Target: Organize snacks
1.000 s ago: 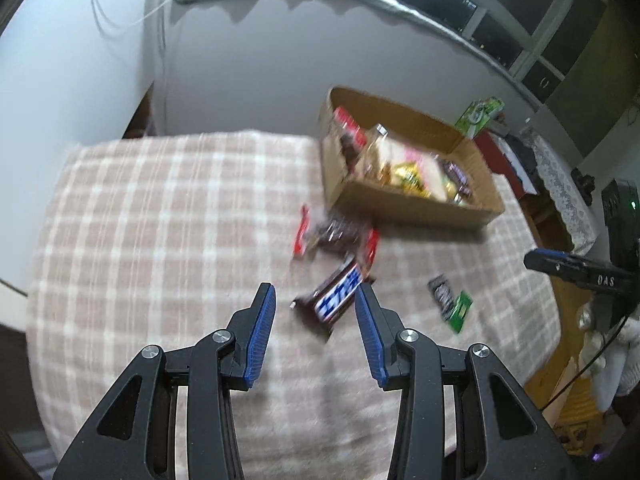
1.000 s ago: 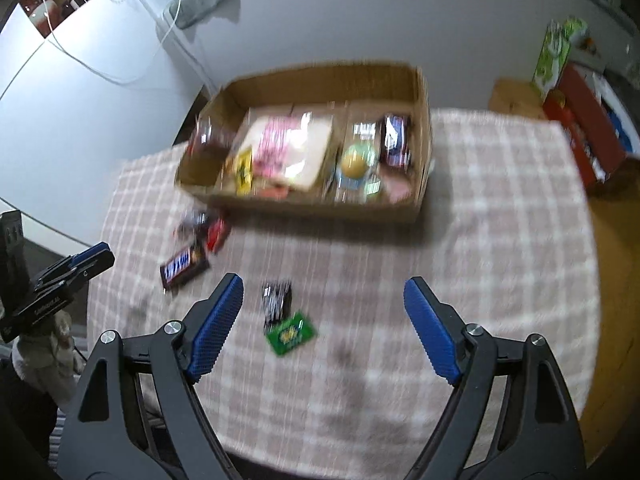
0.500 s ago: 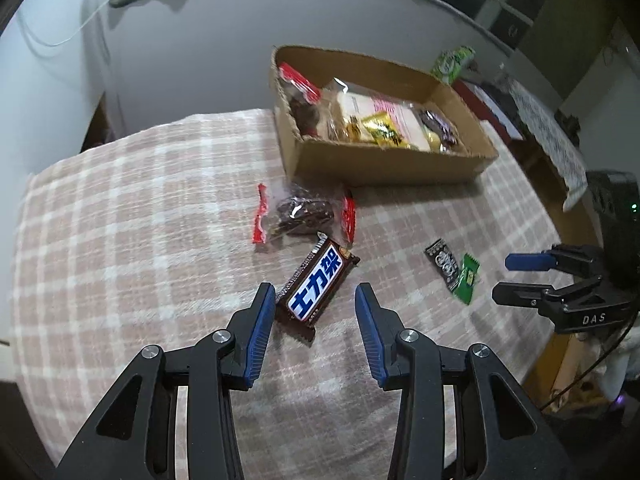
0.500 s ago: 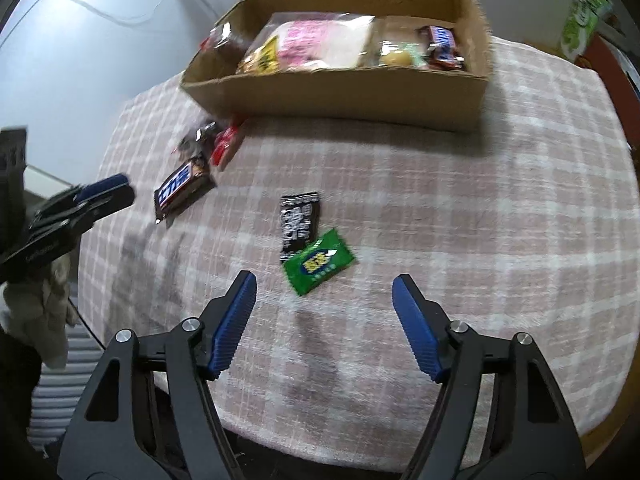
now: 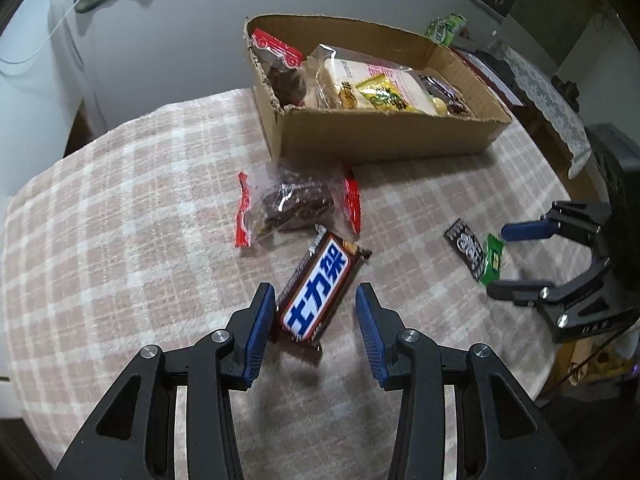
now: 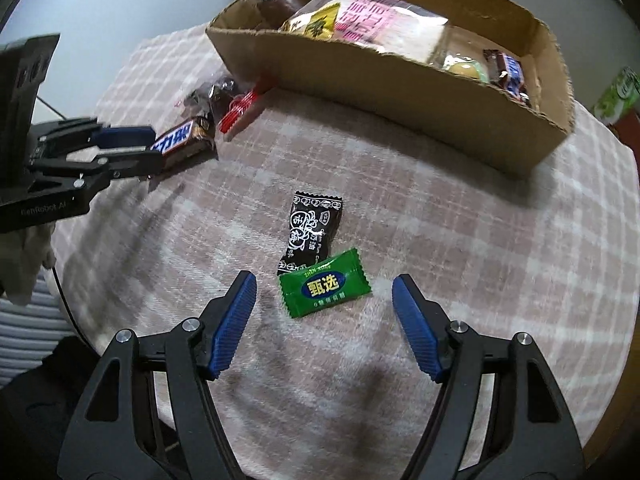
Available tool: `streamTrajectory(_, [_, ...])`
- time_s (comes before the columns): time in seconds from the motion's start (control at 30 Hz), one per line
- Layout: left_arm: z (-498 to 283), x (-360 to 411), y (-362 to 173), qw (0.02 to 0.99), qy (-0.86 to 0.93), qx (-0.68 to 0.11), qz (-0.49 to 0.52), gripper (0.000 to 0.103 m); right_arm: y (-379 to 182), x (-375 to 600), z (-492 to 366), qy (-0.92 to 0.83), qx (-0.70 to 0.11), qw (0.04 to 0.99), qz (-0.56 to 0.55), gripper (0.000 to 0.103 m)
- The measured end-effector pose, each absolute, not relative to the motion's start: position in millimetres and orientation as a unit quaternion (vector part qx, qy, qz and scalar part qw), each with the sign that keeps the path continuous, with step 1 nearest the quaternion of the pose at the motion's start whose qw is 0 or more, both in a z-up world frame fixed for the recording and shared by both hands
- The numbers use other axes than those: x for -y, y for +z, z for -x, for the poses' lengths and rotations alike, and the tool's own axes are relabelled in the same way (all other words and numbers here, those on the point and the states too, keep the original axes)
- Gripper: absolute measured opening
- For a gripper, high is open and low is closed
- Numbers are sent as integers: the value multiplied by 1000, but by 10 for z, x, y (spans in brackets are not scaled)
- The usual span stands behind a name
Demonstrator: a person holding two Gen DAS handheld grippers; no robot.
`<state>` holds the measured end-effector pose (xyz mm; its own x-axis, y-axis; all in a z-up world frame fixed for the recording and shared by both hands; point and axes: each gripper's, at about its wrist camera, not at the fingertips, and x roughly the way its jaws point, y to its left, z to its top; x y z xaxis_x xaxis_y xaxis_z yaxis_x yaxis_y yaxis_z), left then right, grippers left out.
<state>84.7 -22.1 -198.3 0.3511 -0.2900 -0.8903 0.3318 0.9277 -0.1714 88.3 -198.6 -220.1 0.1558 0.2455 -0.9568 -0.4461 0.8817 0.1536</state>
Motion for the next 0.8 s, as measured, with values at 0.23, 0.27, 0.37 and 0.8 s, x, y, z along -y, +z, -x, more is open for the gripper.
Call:
streamTrajectory(0.23, [-865, 274, -2029, 817, -203, -539, -29, 41, -2259, 1809, -821, 242, -606, 746, 132, 61])
streamTrajectory(0.27, [-862, 274, -2039, 816, -205, -540, -30, 41, -2259, 1798, -816, 243, -605, 746, 137, 57])
streamTrajectory(0.37, [-855, 266, -2065, 816, -203, -541, -27, 39, -2253, 1783, -813, 239, -603, 746, 149, 45])
streamTrajectory(0.8, [-777, 246, -2099, 817, -199, -541, -8, 27, -2226, 1844, -838, 239, -608, 745, 135, 39])
